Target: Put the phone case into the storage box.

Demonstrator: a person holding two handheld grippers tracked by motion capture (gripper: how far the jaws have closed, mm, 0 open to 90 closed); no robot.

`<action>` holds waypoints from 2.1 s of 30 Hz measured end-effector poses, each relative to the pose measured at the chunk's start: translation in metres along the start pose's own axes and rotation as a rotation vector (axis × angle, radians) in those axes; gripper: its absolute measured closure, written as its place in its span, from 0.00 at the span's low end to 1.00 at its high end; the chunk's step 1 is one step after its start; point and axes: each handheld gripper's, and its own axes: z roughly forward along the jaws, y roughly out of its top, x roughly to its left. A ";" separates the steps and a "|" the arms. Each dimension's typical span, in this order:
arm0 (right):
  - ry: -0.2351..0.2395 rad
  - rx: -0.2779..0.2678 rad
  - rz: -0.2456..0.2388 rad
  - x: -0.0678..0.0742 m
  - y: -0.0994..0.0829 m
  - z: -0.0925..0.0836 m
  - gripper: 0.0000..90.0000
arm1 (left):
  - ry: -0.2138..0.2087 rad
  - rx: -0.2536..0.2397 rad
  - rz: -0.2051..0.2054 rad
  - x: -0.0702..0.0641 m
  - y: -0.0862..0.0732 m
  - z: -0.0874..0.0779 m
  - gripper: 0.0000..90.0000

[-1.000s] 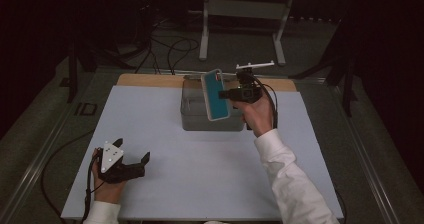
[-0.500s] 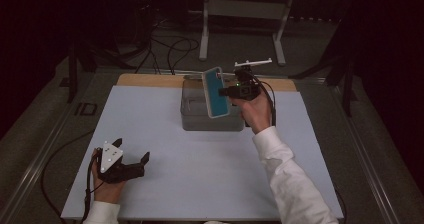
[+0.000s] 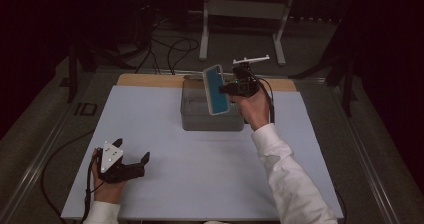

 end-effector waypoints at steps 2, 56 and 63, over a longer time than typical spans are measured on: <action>-0.007 0.004 0.001 -0.001 0.001 0.001 0.91 | 0.001 0.001 0.000 0.000 0.000 0.000 0.00; -0.215 0.062 0.020 -0.019 0.013 0.025 0.91 | 0.001 0.004 0.001 0.000 -0.001 0.000 0.00; -0.244 0.079 0.014 -0.021 0.012 0.029 0.91 | 0.001 0.005 0.001 0.000 -0.001 0.001 0.00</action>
